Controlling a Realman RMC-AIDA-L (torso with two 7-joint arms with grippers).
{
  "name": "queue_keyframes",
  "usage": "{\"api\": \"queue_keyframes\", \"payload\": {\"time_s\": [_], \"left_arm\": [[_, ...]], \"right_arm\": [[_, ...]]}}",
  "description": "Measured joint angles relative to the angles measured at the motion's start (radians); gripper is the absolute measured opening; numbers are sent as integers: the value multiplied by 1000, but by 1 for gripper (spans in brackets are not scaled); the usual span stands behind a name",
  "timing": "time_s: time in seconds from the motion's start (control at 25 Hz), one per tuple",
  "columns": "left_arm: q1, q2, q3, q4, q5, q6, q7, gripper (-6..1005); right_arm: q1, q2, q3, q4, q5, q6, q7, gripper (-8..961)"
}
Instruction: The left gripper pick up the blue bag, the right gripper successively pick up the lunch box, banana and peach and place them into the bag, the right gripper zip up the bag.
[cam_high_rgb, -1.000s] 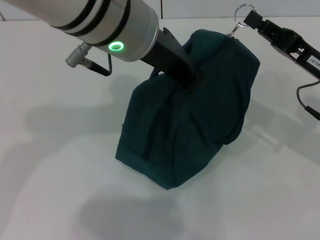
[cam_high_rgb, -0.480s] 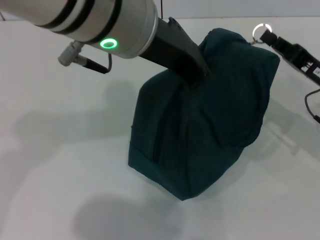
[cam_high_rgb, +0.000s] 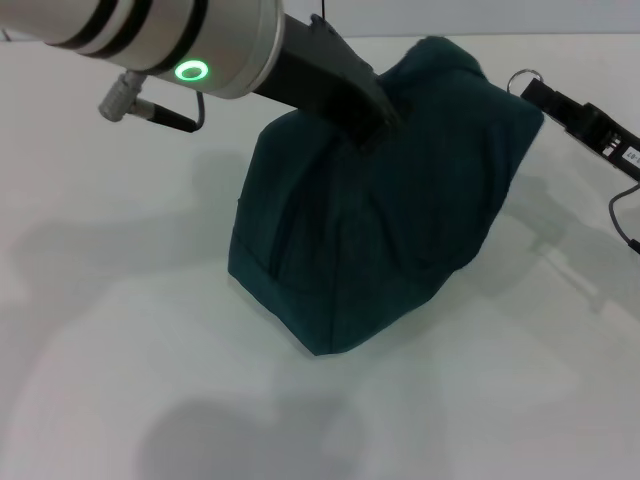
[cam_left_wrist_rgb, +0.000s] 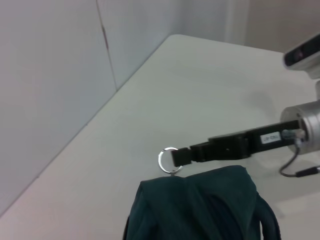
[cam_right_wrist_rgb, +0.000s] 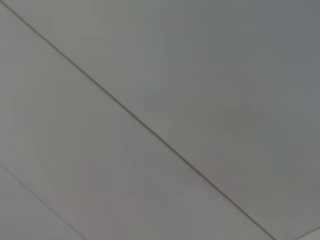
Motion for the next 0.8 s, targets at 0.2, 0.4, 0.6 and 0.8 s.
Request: {"api": "queue_keyframes", "payload": {"time_s": [0.2,0.4,0.6,0.8], "left_arm": [[40,0,-5,-78,5,-119,50,39],[43,0,-7,-172,-1,-189,93,43],[43,0,-7,-235,-4,-234,98,49],[57,0,-19,-254,-47,-256,88,56]], "right_arm": [[-25,-2,10,-6,5,-49,-81,18],[-67,-2,52,-7,8,-97,-141,270],[-94,-2,57,-10,8,-109,-150,420],[-101,-8,58,-10,7,-122,-152,530]]}}
